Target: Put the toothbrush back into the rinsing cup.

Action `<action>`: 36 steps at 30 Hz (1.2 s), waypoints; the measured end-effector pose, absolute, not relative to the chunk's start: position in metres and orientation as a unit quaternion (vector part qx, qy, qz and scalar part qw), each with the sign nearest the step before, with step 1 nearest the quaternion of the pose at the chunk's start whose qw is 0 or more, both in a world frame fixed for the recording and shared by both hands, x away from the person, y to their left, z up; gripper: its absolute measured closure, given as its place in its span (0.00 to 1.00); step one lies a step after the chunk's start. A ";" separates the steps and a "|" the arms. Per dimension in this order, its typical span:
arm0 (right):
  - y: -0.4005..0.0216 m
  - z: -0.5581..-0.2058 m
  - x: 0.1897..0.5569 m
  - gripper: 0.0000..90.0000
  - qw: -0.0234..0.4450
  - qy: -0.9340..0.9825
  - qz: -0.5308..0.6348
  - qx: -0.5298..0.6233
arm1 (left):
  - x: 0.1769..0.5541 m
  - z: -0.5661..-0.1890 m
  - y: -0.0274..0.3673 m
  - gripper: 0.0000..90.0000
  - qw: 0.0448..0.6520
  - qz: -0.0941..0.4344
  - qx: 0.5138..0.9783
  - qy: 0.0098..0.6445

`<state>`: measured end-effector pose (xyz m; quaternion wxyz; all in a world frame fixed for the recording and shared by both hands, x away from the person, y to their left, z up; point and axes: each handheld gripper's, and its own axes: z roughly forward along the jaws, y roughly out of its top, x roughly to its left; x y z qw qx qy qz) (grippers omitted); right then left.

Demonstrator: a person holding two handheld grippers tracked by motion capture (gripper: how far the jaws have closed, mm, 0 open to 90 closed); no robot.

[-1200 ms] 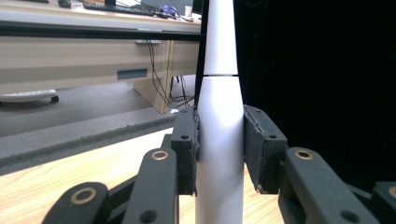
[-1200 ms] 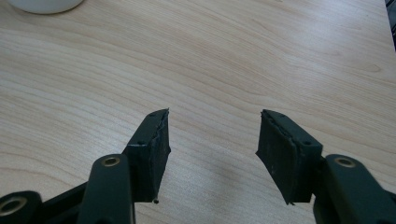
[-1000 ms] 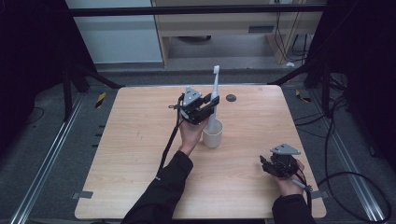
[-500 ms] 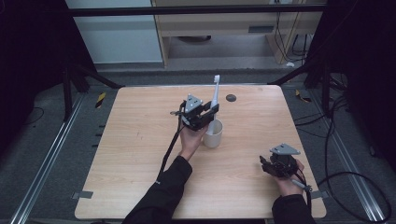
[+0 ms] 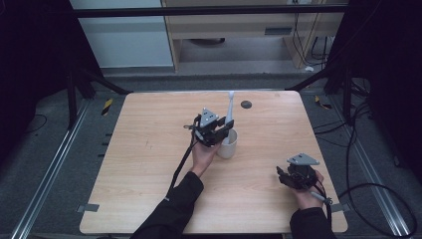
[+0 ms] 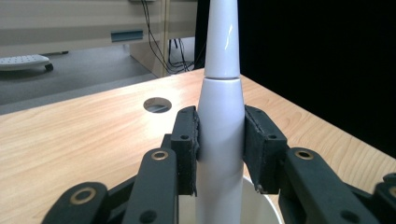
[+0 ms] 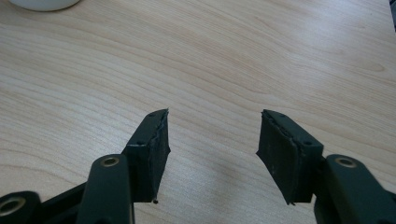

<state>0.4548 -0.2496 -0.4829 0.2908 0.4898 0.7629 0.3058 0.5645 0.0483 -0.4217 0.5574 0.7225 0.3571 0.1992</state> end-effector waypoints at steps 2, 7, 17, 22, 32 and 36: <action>-0.250 -0.483 0.455 0.48 0.291 0.763 0.306 0.489 | 0.564 -0.424 0.048 0.73 0.554 0.198 0.725 0.358; -0.249 -0.483 0.455 0.47 0.291 0.762 0.305 0.491 | 0.563 -0.428 0.048 0.73 0.546 0.195 0.733 0.355; -0.249 -0.483 0.455 0.47 0.291 0.762 0.305 0.492 | 0.563 -0.435 0.047 0.73 0.528 0.186 0.749 0.355; -0.249 -0.482 0.455 0.47 0.291 0.762 0.306 0.491 | 0.561 -0.434 0.049 0.72 0.526 0.184 0.751 0.354; -0.248 -0.482 0.455 0.47 0.294 0.763 0.304 0.490 | 0.553 -0.427 0.056 0.65 0.522 0.192 0.756 0.346; -0.248 -0.482 0.454 0.47 0.295 0.762 0.304 0.490 | 0.549 -0.423 0.059 0.60 0.518 0.198 0.761 0.337</action>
